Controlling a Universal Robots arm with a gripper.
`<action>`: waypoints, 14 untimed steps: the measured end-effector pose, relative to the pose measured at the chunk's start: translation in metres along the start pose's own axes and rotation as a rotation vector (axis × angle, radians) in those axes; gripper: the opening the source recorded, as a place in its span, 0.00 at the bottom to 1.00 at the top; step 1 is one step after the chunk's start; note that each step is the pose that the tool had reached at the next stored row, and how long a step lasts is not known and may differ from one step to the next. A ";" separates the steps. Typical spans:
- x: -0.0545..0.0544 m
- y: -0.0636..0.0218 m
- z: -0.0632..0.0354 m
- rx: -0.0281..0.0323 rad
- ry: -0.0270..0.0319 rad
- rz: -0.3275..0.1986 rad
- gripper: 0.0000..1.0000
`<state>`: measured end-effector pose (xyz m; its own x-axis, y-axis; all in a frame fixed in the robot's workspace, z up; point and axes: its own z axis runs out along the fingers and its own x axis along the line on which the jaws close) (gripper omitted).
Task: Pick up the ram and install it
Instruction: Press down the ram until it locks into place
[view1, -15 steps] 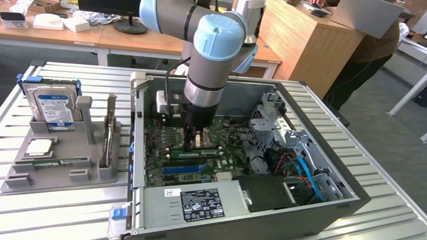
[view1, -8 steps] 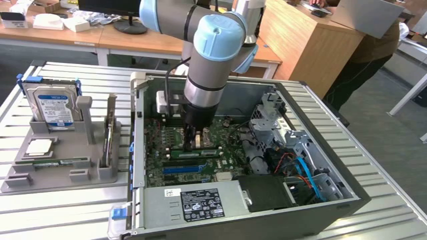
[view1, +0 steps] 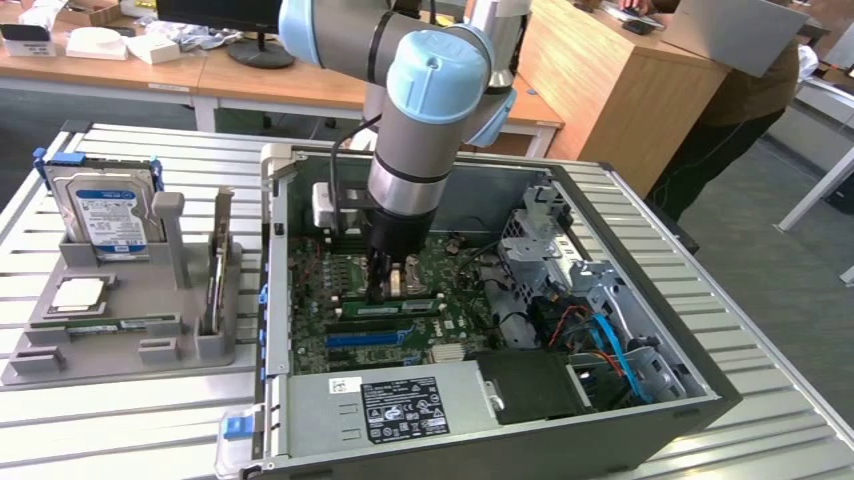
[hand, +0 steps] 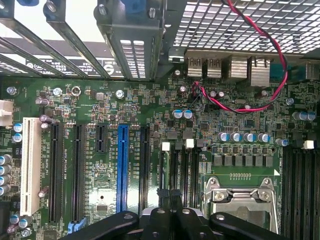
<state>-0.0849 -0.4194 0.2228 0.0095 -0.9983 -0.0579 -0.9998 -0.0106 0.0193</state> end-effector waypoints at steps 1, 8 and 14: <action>0.000 0.0000 0.0000 -0.0001 0.0002 0.000 0.10; 0.000 0.0000 0.0005 -0.0001 0.0001 0.000 0.10; 0.000 0.0000 -0.0014 0.0003 -0.0006 0.000 0.10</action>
<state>-0.0848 -0.4193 0.2242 0.0095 -0.9982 -0.0585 -0.9998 -0.0106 0.0190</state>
